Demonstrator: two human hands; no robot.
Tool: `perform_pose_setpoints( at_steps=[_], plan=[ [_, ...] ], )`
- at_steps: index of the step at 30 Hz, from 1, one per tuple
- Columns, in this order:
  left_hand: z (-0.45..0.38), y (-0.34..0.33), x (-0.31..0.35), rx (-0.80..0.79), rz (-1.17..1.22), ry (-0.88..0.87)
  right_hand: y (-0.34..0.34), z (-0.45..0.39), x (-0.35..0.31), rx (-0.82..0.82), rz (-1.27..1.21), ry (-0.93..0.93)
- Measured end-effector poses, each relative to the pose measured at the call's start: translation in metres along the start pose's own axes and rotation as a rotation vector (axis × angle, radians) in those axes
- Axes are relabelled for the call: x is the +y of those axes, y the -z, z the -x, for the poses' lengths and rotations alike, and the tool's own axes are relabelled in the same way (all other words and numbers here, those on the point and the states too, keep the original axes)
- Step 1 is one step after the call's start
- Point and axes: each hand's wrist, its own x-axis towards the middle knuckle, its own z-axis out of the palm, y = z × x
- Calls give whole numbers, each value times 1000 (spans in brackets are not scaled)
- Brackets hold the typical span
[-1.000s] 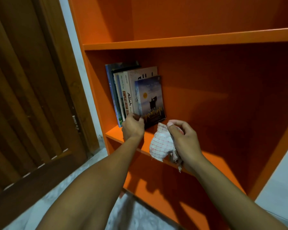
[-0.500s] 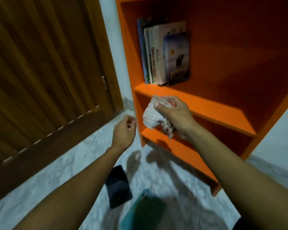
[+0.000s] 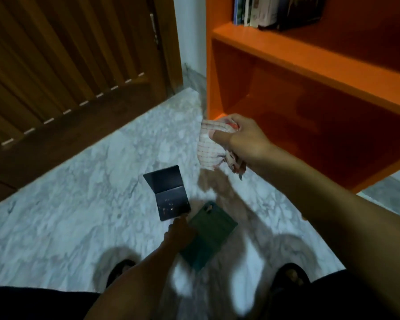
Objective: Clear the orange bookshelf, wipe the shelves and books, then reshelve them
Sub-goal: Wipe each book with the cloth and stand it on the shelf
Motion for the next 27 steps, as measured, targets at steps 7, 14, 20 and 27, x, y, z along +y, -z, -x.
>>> perform_pose_setpoints(
  at_steps=[7, 14, 20, 27],
  plan=[
    [-3, -40, 0, 61, -301, 69, 2, -1, 8, -11, -16, -24],
    [-13, -25, -1, -31, -134, 30, 2, -5, 13, -4, -18, -32],
    [-6, 22, 14, -31, -117, -164, 10, -3, 14, -20, 8, -33],
    [35, 129, 62, 185, 149, -200, 22, 3, 25, 65, -7, -200]
  ],
)
